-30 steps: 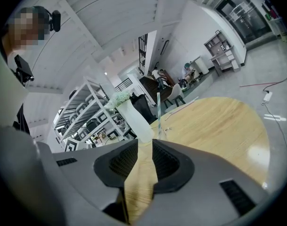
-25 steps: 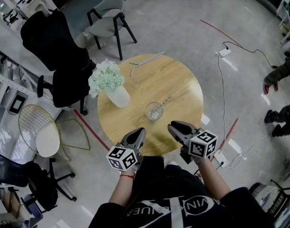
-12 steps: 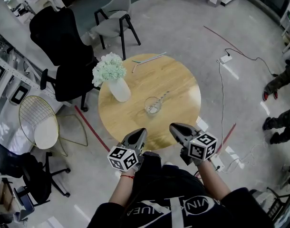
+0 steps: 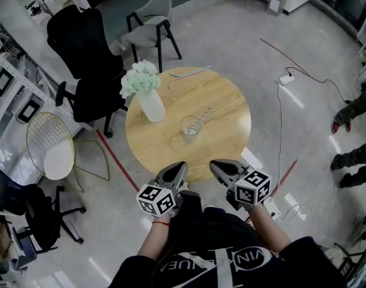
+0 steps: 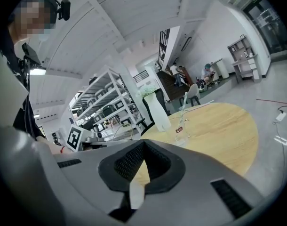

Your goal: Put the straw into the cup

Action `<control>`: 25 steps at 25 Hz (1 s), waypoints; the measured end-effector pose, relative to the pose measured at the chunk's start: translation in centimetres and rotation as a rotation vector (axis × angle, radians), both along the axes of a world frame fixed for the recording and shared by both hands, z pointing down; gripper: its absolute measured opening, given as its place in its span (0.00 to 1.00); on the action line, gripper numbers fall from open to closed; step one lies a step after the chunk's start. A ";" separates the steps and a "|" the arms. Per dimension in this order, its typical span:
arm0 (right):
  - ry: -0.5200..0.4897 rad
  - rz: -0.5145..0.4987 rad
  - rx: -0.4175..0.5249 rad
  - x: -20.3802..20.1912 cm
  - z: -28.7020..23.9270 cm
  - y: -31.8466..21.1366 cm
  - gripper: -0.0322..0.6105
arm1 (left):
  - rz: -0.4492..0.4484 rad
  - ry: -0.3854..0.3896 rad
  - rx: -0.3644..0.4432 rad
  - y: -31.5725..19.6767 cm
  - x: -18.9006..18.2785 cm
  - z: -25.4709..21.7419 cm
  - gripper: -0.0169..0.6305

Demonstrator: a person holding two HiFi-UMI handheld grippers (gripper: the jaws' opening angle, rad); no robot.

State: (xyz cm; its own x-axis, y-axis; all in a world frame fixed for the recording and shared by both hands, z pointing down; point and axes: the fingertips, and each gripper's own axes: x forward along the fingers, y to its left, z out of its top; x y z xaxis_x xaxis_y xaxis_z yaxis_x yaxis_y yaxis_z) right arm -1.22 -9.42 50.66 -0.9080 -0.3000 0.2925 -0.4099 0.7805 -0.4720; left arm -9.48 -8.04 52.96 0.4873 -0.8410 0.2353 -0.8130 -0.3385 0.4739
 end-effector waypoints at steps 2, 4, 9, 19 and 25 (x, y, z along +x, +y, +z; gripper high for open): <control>0.001 -0.015 0.007 0.0 -0.3 0.8 0.05 | -0.002 -0.001 0.007 0.6 0.3 -0.4 0.04; 0.000 -0.024 0.013 0.1 -0.6 1.4 0.05 | -0.002 -0.005 0.014 1.2 0.6 -0.8 0.04; -0.007 -0.042 0.031 0.6 -1.2 2.7 0.05 | -0.003 -0.024 0.029 2.3 1.6 -1.2 0.04; -0.025 -0.063 0.034 2.0 -1.2 5.3 0.05 | -0.018 -0.033 0.034 5.2 3.4 -1.4 0.04; -0.010 -0.059 0.062 2.2 -1.7 5.8 0.05 | -0.018 -0.039 0.046 5.9 3.9 -2.3 0.04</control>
State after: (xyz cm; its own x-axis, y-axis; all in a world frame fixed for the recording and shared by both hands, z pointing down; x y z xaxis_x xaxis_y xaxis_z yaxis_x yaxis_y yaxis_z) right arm 1.01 -3.63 48.92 -0.9276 -0.2627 0.2655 -0.3573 0.8313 -0.4257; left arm -5.61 -2.13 50.66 0.4635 -0.8597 0.2149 -0.8366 -0.3446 0.4259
